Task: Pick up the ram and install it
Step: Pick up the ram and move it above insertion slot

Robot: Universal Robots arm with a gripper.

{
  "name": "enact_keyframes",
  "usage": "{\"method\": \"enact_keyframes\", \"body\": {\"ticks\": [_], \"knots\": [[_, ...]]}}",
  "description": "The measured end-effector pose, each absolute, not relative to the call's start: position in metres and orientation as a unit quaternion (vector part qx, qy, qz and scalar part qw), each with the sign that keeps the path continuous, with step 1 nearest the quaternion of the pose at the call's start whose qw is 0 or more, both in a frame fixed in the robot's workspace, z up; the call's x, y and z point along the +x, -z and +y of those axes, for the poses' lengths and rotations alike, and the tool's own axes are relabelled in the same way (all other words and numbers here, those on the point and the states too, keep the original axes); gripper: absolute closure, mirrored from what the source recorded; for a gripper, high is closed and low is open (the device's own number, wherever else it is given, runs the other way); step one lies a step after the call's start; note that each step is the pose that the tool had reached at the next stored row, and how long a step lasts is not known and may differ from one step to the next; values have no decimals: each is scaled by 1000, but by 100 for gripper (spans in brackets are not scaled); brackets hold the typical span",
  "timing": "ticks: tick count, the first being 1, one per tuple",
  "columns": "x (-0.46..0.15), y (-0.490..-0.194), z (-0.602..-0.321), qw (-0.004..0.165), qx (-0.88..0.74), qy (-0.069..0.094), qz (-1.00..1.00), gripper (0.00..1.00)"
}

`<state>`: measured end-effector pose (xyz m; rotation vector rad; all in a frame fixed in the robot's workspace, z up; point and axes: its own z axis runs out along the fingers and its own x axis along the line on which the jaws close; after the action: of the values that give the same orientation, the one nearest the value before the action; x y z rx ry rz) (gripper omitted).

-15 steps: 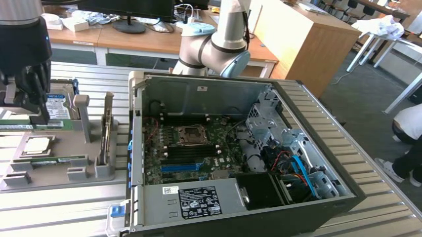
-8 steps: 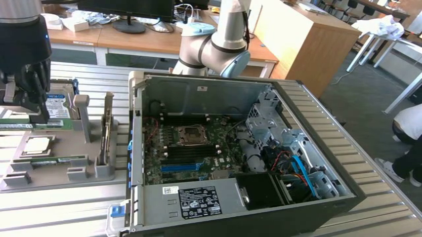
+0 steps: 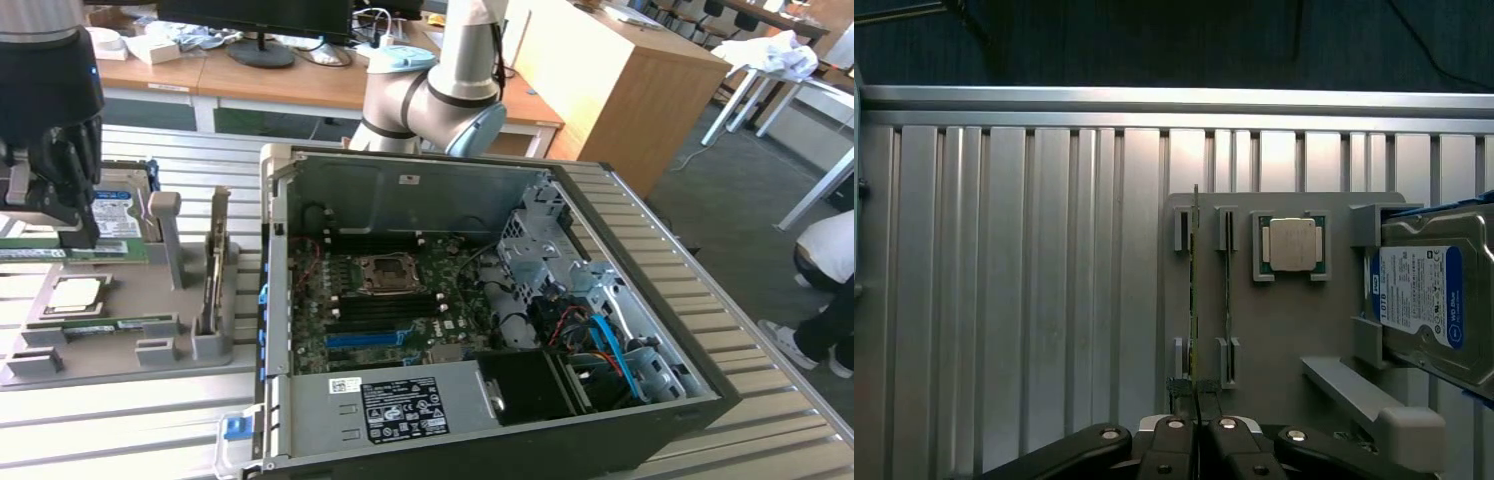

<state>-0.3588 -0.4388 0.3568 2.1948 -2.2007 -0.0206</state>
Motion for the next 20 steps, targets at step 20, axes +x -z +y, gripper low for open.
{"method": "enact_keyframes", "body": {"ticks": [20], "knots": [[-358,-368,-439,17,706,7,-708,88]]}}
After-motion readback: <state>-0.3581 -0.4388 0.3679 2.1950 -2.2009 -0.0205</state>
